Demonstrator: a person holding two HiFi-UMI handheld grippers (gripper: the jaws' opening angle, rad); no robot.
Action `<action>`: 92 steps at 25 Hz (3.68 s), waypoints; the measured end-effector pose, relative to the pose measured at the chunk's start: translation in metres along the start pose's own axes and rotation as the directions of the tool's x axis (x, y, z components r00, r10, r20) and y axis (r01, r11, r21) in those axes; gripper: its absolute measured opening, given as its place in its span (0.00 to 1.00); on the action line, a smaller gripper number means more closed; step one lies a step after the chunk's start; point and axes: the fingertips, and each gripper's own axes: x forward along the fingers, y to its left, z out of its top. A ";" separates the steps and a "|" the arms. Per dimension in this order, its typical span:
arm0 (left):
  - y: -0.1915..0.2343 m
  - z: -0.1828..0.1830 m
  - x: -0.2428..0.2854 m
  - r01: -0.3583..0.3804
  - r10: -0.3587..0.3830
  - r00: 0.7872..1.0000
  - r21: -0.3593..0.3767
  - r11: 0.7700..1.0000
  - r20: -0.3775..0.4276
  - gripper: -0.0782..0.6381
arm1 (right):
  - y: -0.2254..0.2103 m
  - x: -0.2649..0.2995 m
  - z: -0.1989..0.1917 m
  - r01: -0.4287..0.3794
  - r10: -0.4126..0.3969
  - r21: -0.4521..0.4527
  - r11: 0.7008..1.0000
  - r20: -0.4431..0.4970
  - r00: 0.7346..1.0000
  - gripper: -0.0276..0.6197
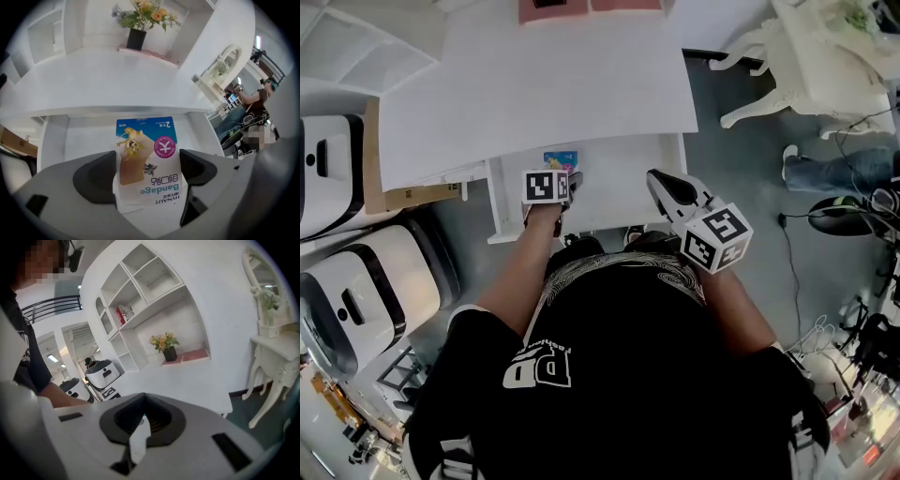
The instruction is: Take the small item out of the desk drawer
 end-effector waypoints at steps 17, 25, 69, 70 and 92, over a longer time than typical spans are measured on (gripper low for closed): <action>-0.043 0.055 -0.166 0.240 -0.258 0.884 0.095 0.966 0.389 0.69 | 0.063 0.009 0.052 -0.042 0.050 -0.083 0.996 0.103 0.993 0.06; -0.063 0.057 -0.235 0.308 -0.352 0.800 0.171 0.936 0.486 0.69 | 0.096 0.011 0.073 -0.078 0.096 -0.140 0.987 0.129 0.987 0.06; -0.076 0.008 -0.362 0.324 -0.512 0.625 0.402 0.857 0.589 0.69 | 0.201 -0.019 0.063 -0.021 0.062 -0.154 0.988 0.266 0.962 0.06; -0.080 0.006 -0.364 0.319 -0.503 0.624 0.393 0.863 0.598 0.69 | 0.201 -0.026 0.063 -0.030 0.072 -0.161 0.986 0.262 0.962 0.06; -0.207 -0.113 -0.370 0.291 -0.411 0.614 0.292 0.911 0.674 0.69 | 0.192 -0.182 -0.025 -0.093 0.149 -0.222 0.971 0.253 0.956 0.06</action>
